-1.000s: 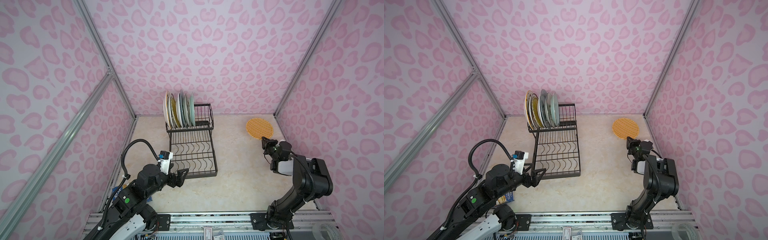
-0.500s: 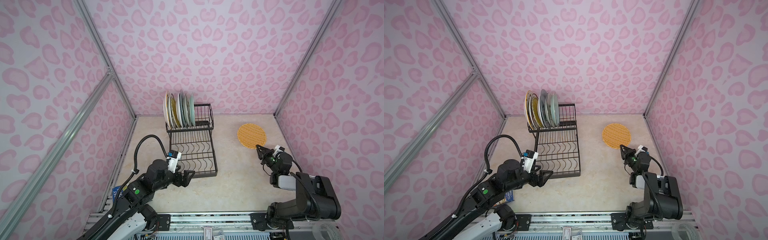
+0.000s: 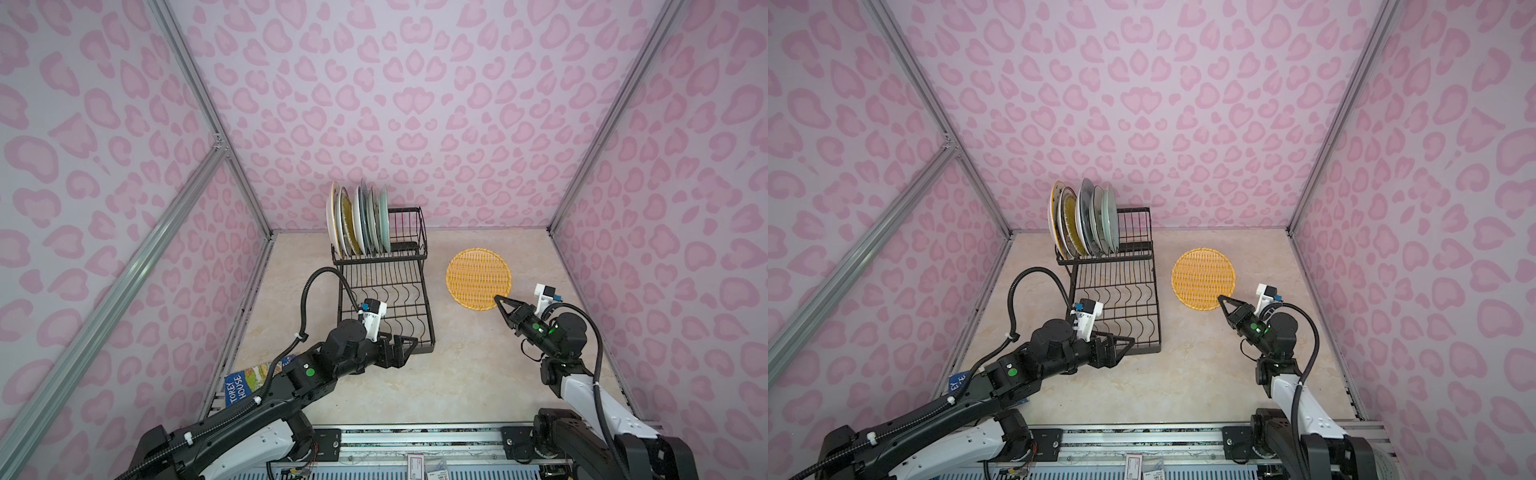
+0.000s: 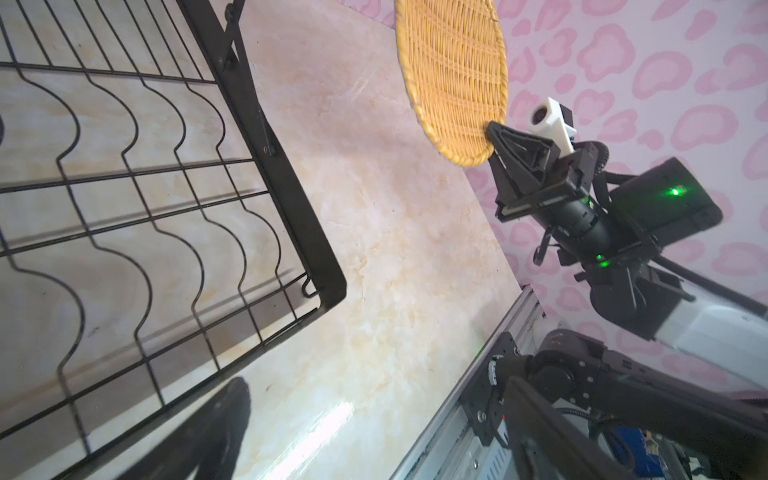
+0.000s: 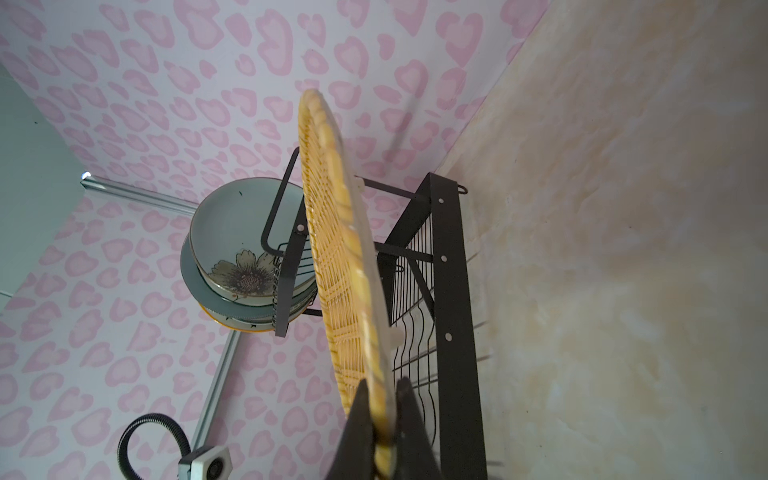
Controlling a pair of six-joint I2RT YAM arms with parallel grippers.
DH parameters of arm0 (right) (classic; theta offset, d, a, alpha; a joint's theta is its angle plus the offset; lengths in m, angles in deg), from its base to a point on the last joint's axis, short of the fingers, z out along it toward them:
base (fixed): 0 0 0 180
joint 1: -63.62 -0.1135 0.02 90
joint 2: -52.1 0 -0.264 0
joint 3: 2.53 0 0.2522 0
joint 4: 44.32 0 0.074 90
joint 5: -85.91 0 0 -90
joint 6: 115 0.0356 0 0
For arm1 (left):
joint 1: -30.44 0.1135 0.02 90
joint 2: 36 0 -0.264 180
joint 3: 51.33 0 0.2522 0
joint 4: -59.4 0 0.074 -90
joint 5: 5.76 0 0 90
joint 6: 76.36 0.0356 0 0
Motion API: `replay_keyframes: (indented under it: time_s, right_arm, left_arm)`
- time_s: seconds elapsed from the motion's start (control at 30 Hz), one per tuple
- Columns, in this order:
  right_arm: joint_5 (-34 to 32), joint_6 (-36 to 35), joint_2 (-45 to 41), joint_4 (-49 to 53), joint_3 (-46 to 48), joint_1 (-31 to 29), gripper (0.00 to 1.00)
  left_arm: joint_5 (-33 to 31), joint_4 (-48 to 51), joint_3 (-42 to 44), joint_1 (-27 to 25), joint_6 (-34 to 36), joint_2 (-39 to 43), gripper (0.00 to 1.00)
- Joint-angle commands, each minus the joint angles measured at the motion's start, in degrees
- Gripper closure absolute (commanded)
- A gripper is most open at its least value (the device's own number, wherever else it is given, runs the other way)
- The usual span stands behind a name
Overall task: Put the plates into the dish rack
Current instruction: 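Reach the left gripper to the mat's rim and grasp it beside the right gripper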
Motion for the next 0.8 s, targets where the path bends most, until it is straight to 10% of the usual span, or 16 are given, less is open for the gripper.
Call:
replay_keyframes:
  time_s: [0.0, 0.77]
  right_arm:
    - [0.4, -6.0, -6.3, 14.1, -0.3, -0.9, 1.00]
    - [3.4, 3.9, -39.5, 38.1, -0.4, -1.8, 1.00]
  left_arm:
    - [-3.0, -10.8, -0.7, -2.1, -2.1, -3.8, 0.05]
    - [-1.6, -33.8, -10.6, -7.9, -8.6, -26.9, 0.27]
